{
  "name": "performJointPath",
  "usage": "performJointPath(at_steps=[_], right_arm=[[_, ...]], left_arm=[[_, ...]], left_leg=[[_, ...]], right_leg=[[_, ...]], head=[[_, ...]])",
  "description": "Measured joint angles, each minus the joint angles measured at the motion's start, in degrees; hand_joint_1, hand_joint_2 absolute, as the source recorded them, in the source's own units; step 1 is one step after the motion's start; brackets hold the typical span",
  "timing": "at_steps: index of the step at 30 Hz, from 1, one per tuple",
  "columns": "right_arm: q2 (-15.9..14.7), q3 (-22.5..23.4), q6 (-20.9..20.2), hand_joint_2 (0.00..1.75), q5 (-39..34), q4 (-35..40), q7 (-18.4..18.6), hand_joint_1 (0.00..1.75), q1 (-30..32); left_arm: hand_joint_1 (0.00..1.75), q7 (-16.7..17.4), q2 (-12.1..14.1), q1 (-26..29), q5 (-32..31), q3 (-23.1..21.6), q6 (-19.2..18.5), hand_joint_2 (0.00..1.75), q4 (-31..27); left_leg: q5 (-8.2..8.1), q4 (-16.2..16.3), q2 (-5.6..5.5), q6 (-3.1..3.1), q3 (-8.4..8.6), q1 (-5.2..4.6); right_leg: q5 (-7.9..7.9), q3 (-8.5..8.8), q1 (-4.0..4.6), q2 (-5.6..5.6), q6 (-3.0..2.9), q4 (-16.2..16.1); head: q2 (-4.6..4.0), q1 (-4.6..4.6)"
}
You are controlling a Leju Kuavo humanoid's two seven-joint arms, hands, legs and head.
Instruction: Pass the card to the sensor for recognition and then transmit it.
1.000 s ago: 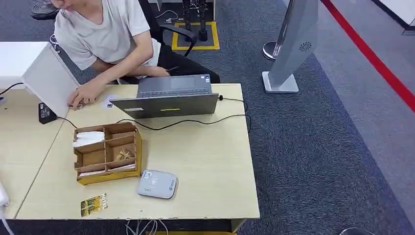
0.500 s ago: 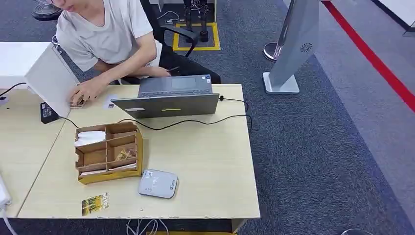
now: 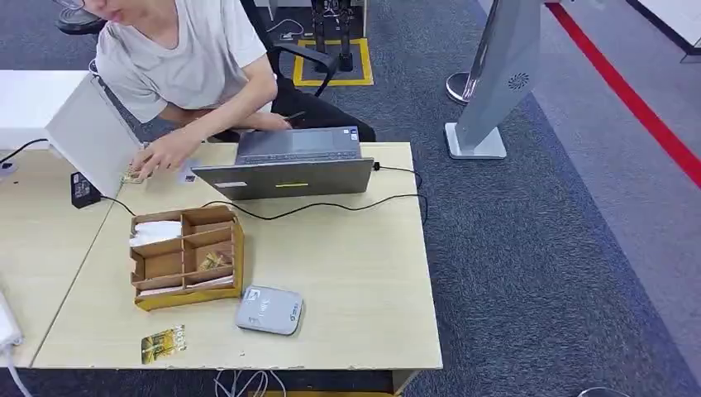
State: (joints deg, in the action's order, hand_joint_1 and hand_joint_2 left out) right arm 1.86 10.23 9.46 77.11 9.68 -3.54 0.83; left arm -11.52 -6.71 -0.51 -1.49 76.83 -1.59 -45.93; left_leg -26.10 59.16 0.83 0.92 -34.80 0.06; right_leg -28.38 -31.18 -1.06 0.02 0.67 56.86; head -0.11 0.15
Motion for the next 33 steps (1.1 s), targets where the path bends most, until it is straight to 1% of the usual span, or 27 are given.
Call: performJointPath(at_steps=[1, 2, 7, 8, 12, 14, 15, 17, 18, 25, 33], right_arm=[[0.0, 0.0, 0.0, 0.0, 0.2, 0.0, 0.1, 0.0, -0.1], [0.0, 0.0, 0.0, 0.0, 0.2, 0.0, 0.2, 0.0, -0.1], [-0.1, 0.0, 0.0, 0.0, 0.2, 0.0, 0.3, 0.0, -0.1], [-0.1, 0.0, 0.0, 1.75, 0.2, 0.0, 0.3, 0.0, -0.1], [-0.1, -0.2, 0.3, 1.75, 0.6, 0.0, 0.4, 0.0, -0.2], [-0.1, -0.3, 0.5, 1.75, -0.4, 0.0, 0.4, 0.0, -0.2], [-0.1, -0.5, 0.5, 1.75, -1.7, 0.2, 0.3, 0.0, -0.1], [-0.2, -0.9, 0.0, 1.75, -4.2, 0.4, 0.3, 0.0, -0.1], [-0.2, -1.1, -0.3, 0.0, -6.3, 0.6, 0.3, 0.0, 0.0], [-0.5, -2.3, -1.6, 0.0, -17.0, 2.0, 0.6, 0.0, 1.1], [-0.8, -3.6, -3.2, 0.0, -29.2, 3.8, 1.0, 0.0, 2.3]], left_arm=[[0.0, -0.1, -1.0, -0.1, -0.3, 0.0, 0.3, 1.75, 2.4], [0.0, -0.2, -1.4, -0.2, -0.3, 0.0, 0.5, 1.75, 3.9], [0.0, -0.2, -2.1, -0.7, -0.5, 0.3, 0.5, 1.75, 8.4], [0.0, -0.1, -2.2, -0.8, -0.8, 0.4, 0.6, 1.75, 8.9], [0.0, 3.1, -3.1, -1.1, -5.4, 0.4, 3.1, 1.75, 12.6], [0.0, 2.2, -3.5, -1.2, -8.9, -0.7, 2.7, 1.75, 15.8], [0.0, 1.6, -3.6, -1.1, -9.9, -2.2, 2.0, 1.75, 17.2], [0.0, 1.6, -3.9, -1.2, -10.1, -5.2, 1.6, 1.75, 19.0], [0.0, 1.6, -3.9, -1.2, -9.9, -6.5, 1.6, 0.0, 19.6], [0.0, 2.8, -2.9, 0.0, -8.4, -16.2, 1.6, 0.0, 21.5], [0.0, 4.4, -1.5, 1.7, -6.4, -27.3, 1.6, 0.0, 21.8]], left_leg=[[0.0, 0.0, -0.01, 0.0, 0.0, 0.0], [0.0, 0.0, -0.01, 0.0, 0.01, 0.0], [0.0, 0.0, -0.01, -0.01, 0.03, 0.01], [0.0, 0.0, -0.01, -0.01, 0.04, 0.01], [0.0, 0.0, -0.01, -0.01, 0.05, 0.01], [0.0, 0.0, -0.01, -0.01, 0.05, 0.01], [0.0, 0.0, -0.02, -0.01, 0.04, 0.02], [0.0, 0.0, -0.01, -0.01, 0.04, 0.02], [0.0, 0.0, 0.03, -0.01, 0.04, 0.01], [0.0, 0.0, 0.04, -0.01, 0.05, 0.01], [0.0, 0.0, 0.03, -0.01, 0.04, 0.02]], right_leg=[[0.01, 0.0, 0.0, 0.0, 0.01, 0.0], [0.01, 0.0, -0.01, 0.0, 0.01, 0.0], [0.02, -0.01, 0.04, 0.01, 0.0, 0.0], [0.02, -0.01, 0.06, 0.01, -0.01, 0.0], [0.01, -0.02, 0.06, 0.0, -0.01, 0.0], [0.01, -0.03, 0.05, 0.01, -0.01, 0.0], [0.0, -0.02, 0.05, 0.0, -0.01, 0.0], [0.01, -0.01, 0.06, 0.01, -0.01, 0.0], [0.02, -0.02, 0.07, 0.02, -0.02, 0.0], [0.01, -0.03, 0.07, 0.03, -0.02, 0.0], [0.0, -0.03, 0.09, 0.02, -0.02, 0.0]], head=[[0.0, 0.11], [0.0, 0.09], [0.0, 0.0], [0.0, 0.0], [0.0, -0.07], [0.0, -0.11], [0.0, -0.09], [0.0, -0.04], [0.0, -0.04], [0.0, -0.15], [0.0, -0.15]])
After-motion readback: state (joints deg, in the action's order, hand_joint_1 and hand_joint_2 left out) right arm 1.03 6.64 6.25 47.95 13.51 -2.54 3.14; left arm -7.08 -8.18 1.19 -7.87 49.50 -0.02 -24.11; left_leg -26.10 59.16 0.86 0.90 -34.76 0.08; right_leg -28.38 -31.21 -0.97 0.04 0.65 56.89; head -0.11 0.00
